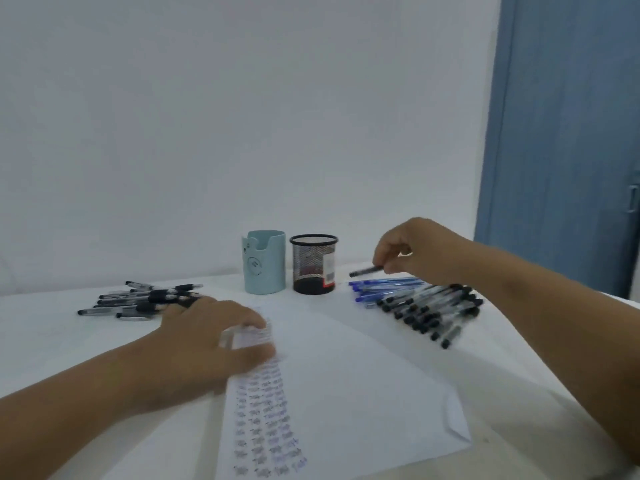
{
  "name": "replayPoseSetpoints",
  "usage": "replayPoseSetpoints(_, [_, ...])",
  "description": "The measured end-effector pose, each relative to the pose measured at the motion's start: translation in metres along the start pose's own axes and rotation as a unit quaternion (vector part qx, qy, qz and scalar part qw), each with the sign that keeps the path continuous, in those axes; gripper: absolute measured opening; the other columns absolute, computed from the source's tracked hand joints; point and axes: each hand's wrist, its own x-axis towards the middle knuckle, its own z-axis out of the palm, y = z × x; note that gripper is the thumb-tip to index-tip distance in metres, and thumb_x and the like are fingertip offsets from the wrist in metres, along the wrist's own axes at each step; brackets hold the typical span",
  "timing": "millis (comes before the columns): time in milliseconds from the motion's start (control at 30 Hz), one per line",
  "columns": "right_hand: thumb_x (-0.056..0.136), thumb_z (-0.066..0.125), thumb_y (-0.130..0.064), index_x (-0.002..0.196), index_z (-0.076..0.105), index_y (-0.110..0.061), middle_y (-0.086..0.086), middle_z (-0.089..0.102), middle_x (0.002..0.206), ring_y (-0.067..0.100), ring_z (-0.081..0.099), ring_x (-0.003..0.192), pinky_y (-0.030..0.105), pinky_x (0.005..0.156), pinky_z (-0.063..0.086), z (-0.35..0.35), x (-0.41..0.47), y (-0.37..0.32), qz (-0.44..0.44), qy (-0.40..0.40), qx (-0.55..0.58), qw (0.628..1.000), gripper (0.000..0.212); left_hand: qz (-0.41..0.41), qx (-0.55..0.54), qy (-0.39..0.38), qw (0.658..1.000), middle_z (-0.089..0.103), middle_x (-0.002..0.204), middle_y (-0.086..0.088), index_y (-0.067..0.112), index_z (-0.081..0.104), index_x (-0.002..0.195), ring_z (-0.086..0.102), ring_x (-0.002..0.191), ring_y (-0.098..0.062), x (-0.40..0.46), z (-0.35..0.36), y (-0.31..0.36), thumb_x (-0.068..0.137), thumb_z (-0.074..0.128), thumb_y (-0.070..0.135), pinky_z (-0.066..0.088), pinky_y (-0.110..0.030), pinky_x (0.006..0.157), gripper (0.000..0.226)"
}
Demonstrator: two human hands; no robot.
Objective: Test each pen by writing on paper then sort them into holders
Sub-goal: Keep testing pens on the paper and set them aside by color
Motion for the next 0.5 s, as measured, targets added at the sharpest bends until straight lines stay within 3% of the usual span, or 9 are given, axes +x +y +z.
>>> replayPoseSetpoints(67, [0.088, 0.075, -0.011, 0.083, 0.074, -0.036, -0.013, 0.072, 0.091, 0.003, 0.065, 0.087, 0.019, 0.078, 0.048, -0.004, -0.016, 0.014, 0.026, -0.012, -0.029, 0.999, 0.026, -0.003, 0.002, -0.012, 1.000, 0.046, 0.115, 0.052, 0.059, 0.055, 0.118, 0.031, 0.117, 0.025, 0.000, -0.001, -0.003, 0.063, 0.053, 0.092, 0.024, -0.036, 0.115, 0.064])
replayPoseSetpoints(133, [0.090, 0.073, -0.010, 0.085, 0.076, -0.033, -0.010, 0.069, 0.099, -0.001, 0.062, 0.083, 0.017, 0.075, 0.047, -0.007, -0.031, 0.027, 0.047, -0.020, -0.044, 0.998, 0.024, -0.017, 0.003, -0.022, 1.000, 0.047, 0.120, 0.048, 0.066, 0.051, 0.117, 0.035, 0.124, 0.018, 0.002, -0.002, -0.004, 0.052, 0.049, 0.095, 0.022, -0.038, 0.119, 0.071])
replayPoseSetpoints(200, [0.091, 0.072, -0.010, 0.088, 0.076, -0.029, -0.006, 0.066, 0.105, -0.002, 0.059, 0.084, 0.019, 0.076, 0.047, -0.007, -0.040, 0.037, 0.066, -0.024, -0.064, 0.995, 0.020, -0.019, 0.015, -0.017, 1.000, 0.046, 0.122, 0.048, 0.064, 0.054, 0.117, 0.036, 0.125, 0.016, 0.001, -0.002, -0.001, 0.057, 0.048, 0.095, 0.020, -0.037, 0.120, 0.067])
replayPoseSetpoints(300, [0.092, 0.071, -0.015, 0.089, 0.073, -0.037, -0.003, 0.063, 0.118, 0.013, 0.060, 0.104, 0.035, 0.094, 0.051, -0.007, -0.046, 0.046, 0.087, -0.034, -0.078, 0.993, 0.022, -0.017, 0.058, -0.006, 0.998, 0.041, 0.121, 0.048, 0.053, 0.057, 0.117, 0.034, 0.126, 0.010, 0.000, 0.000, 0.006, 0.080, 0.053, 0.077, 0.014, -0.036, 0.120, 0.044])
replayPoseSetpoints(400, [0.093, 0.062, -0.004, 0.096, 0.070, -0.042, -0.003, 0.061, 0.121, 0.016, 0.058, 0.111, 0.037, 0.098, 0.050, -0.008, -0.046, 0.043, 0.074, -0.031, -0.071, 0.994, 0.038, -0.021, 0.051, -0.016, 0.998, 0.040, 0.121, 0.048, 0.053, 0.056, 0.117, 0.032, 0.120, 0.018, 0.001, 0.000, 0.007, 0.083, 0.052, 0.071, 0.014, -0.036, 0.120, 0.039])
replayPoseSetpoints(500, [0.090, 0.048, 0.006, 0.099, 0.067, -0.044, -0.004, 0.059, 0.120, 0.012, 0.059, 0.103, 0.027, 0.086, 0.049, -0.004, -0.038, 0.022, 0.051, -0.024, -0.062, 0.996, 0.054, -0.021, 0.010, -0.006, 1.000, 0.047, 0.121, 0.044, 0.053, 0.060, 0.116, 0.029, 0.115, 0.027, -0.001, -0.001, 0.003, 0.078, 0.053, 0.073, 0.020, -0.036, 0.118, 0.044])
